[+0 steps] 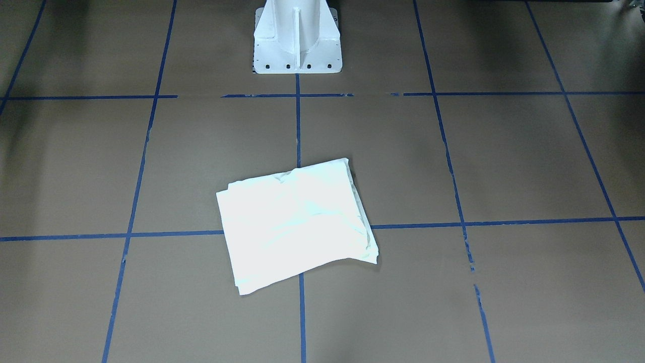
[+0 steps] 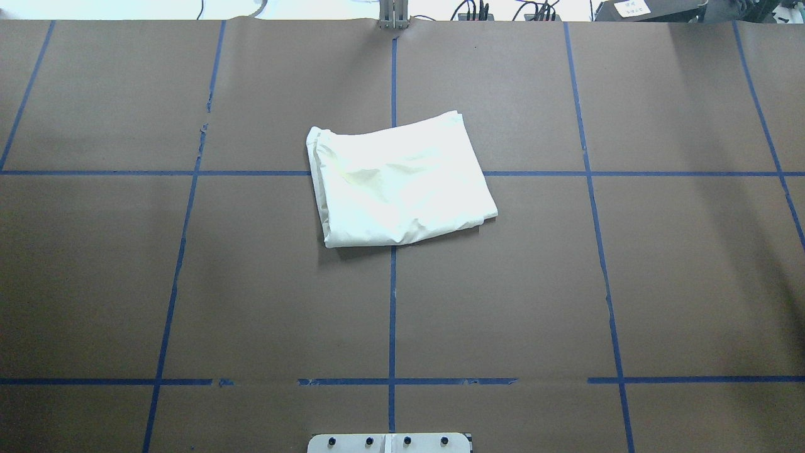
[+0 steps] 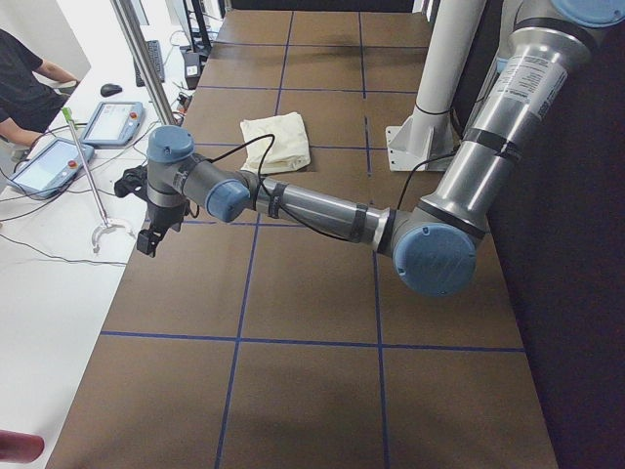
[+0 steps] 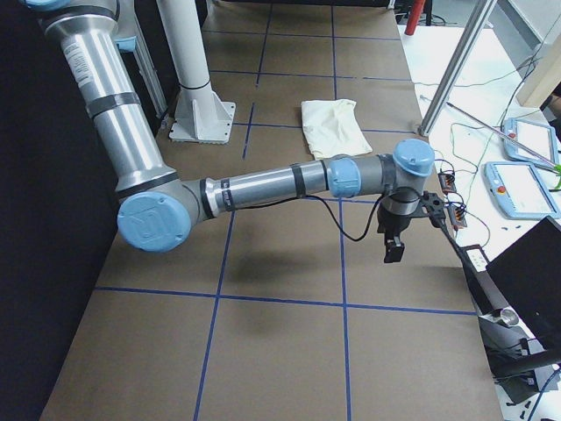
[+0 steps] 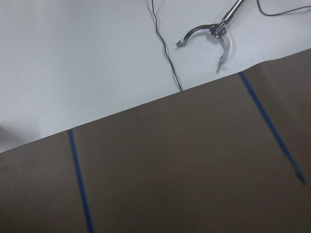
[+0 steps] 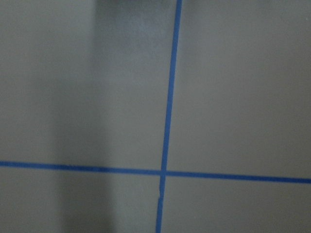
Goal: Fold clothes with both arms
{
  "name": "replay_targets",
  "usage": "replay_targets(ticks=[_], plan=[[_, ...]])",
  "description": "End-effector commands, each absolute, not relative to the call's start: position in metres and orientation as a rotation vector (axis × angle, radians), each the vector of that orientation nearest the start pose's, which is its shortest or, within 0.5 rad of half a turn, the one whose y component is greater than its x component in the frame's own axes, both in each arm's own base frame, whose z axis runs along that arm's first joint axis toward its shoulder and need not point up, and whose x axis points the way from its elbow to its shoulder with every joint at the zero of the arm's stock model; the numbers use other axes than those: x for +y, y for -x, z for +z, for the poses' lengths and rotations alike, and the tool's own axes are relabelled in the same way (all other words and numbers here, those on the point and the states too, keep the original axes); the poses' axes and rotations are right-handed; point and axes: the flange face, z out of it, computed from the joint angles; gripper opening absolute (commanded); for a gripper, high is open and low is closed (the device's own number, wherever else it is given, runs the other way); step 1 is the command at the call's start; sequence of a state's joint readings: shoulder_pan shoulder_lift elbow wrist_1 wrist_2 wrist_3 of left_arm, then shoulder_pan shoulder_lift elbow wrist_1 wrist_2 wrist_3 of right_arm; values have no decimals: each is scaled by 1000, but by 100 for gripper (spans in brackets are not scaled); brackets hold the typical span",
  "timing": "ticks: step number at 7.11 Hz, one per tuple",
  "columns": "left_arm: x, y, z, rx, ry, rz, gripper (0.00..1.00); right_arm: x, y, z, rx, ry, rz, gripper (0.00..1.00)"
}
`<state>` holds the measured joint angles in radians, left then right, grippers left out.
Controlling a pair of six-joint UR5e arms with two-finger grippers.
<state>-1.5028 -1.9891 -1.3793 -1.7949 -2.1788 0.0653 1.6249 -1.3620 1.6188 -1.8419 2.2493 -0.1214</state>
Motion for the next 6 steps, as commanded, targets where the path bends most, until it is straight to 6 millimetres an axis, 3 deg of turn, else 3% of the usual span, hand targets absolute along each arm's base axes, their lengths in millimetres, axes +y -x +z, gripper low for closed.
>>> replay_targets(ticks=[1,2,3,4,6], plan=[[-659,81,519,598,-307,254,100,-469,-127,572,-714,4,-21,100],[-622,78,552,697,-282,243,100,-467,-124,567,-744,-16,-6,100],[-598,72,585,737,-319,247,100,-458,-123,571,-748,-1,15,100],[-558,70,635,735,-320,251,100,-452,-122,579,-754,7,20,100],[-533,74,658,712,-315,236,100,-442,-117,587,-811,21,33,100]])
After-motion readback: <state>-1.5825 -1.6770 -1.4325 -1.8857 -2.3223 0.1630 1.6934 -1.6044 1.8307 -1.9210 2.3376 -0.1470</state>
